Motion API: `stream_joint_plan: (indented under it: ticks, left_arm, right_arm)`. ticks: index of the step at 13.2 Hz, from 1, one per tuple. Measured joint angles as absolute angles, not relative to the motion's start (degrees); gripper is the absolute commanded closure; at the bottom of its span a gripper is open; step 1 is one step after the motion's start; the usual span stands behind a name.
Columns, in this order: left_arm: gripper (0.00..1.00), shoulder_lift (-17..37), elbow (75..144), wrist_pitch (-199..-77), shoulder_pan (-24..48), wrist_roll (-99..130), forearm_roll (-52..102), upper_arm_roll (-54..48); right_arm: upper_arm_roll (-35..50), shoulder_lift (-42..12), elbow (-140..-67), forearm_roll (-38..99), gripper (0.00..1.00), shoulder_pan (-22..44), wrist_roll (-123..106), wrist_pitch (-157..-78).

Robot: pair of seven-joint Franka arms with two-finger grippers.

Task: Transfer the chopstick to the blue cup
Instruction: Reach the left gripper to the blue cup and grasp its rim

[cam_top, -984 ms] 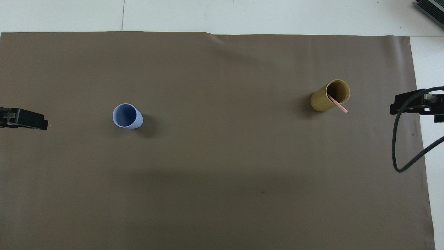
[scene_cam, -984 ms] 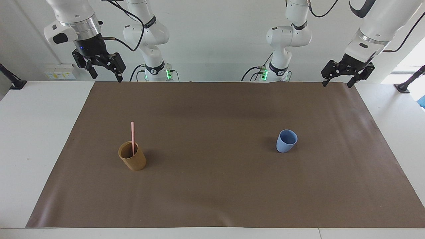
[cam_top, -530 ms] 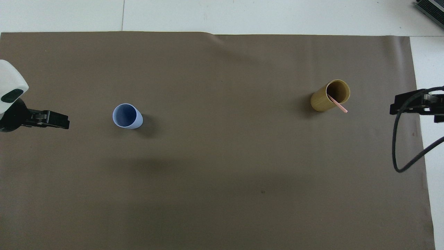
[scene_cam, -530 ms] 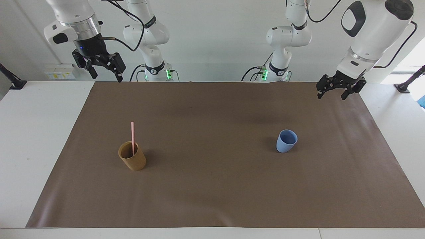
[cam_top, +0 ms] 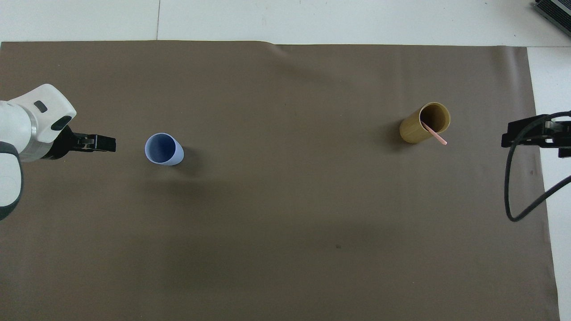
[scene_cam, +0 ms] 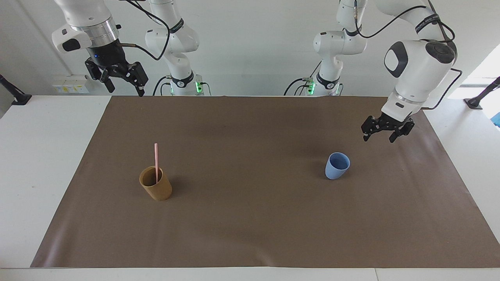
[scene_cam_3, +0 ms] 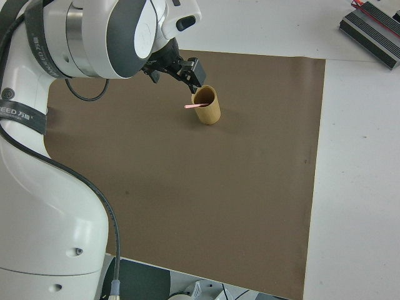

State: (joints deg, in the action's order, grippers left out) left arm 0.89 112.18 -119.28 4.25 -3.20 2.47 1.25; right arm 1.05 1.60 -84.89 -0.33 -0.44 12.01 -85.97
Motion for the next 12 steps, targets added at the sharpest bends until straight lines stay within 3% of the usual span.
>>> stream_joint_plan:
  ticks: [5, 9, 12]
  left_arm:
    - [0.00, 9.3, 112.4, -127.8, 7.9, 4.8, 2.7, 0.6]
    - [0.02, 10.9, 113.2, -129.2, 8.7, 5.6, 2.7, 0.7]
    - [0.70, 11.3, 114.9, -129.8, 9.4, 5.7, 2.7, 0.5]
  right_arm:
    - [1.0, 1.6, -84.9, -0.3, 0.00, -0.4, 12.0, -86.0]
    - [1.0, 1.6, -84.9, -0.3, 0.00, -0.4, 12.0, -86.0]
    - [1.0, 1.6, -84.9, -0.3, 0.00, -0.4, 12.0, -86.0]
